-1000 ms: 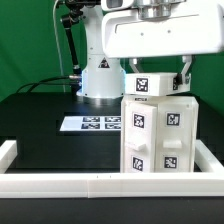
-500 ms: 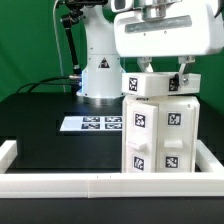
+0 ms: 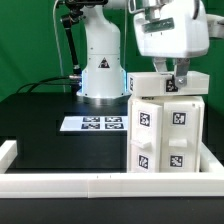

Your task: Assemble cabinet

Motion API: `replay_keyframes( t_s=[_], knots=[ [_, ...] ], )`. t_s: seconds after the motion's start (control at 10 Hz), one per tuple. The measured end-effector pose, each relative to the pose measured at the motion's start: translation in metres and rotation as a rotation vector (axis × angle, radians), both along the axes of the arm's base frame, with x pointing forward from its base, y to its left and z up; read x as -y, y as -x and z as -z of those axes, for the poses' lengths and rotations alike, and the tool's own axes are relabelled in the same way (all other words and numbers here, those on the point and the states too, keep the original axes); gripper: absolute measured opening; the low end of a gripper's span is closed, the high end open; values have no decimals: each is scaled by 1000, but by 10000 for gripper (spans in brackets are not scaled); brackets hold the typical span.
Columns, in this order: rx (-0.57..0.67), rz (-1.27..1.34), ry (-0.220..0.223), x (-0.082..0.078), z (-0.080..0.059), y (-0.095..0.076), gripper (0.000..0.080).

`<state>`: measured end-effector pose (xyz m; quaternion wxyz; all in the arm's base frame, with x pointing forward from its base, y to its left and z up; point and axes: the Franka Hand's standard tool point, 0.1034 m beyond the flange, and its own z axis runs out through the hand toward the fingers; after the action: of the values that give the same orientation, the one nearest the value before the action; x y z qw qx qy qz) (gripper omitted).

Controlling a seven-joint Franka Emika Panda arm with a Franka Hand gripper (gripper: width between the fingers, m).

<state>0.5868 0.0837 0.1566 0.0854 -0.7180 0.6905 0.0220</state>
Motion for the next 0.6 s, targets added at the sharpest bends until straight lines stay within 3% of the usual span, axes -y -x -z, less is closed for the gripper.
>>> replay_keyframes(
  t_s=[0.5, 0.6],
  knots=[
    [-6, 290, -49, -3, 0, -5, 561],
    [-10, 279, -49, -4, 0, -4, 633]
  ],
)
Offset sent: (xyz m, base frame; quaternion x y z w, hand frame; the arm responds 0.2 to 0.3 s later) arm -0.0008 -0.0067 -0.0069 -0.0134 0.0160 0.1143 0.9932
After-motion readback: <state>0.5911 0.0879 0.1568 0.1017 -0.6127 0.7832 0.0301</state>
